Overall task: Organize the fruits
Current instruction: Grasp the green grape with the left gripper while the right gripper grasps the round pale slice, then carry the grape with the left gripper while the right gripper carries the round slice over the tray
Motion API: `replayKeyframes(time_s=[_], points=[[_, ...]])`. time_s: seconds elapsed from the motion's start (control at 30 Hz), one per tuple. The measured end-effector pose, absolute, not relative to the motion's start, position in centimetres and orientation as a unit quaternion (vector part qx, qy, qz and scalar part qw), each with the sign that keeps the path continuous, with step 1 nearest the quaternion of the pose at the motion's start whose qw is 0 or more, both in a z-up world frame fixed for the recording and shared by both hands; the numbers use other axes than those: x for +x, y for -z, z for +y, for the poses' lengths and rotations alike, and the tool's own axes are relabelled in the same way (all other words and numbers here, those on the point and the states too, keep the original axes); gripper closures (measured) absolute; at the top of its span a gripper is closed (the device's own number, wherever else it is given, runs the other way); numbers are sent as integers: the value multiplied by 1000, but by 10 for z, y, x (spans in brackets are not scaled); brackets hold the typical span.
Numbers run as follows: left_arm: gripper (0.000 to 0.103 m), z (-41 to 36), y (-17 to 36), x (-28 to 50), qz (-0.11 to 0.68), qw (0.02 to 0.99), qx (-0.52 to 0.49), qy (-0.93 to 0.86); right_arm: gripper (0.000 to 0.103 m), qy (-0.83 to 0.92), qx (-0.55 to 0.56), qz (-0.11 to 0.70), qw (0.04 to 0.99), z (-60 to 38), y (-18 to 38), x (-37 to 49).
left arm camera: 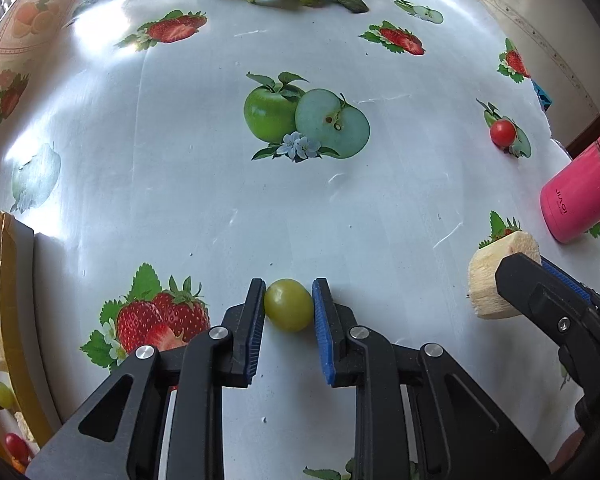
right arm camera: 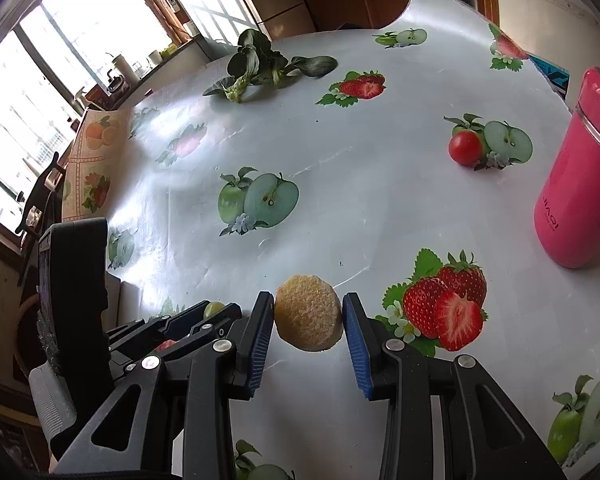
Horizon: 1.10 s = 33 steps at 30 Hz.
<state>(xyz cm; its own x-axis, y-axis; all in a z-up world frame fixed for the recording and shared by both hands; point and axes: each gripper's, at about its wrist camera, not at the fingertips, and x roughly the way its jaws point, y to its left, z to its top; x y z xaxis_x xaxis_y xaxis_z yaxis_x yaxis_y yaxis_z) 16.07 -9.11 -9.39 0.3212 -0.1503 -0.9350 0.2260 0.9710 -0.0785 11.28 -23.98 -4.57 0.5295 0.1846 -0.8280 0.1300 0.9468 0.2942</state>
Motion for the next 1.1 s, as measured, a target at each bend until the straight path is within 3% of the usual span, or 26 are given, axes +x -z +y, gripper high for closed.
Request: replayKeyframes(time_s=[0.67,1.1], points=[[82,-17,27,109,533,845,-7,48,67,-71,126,461,875,-187,-3,81],[82,43,11,84,520,853,-37,6,67,-113,96,453,879,-134,-21,68]])
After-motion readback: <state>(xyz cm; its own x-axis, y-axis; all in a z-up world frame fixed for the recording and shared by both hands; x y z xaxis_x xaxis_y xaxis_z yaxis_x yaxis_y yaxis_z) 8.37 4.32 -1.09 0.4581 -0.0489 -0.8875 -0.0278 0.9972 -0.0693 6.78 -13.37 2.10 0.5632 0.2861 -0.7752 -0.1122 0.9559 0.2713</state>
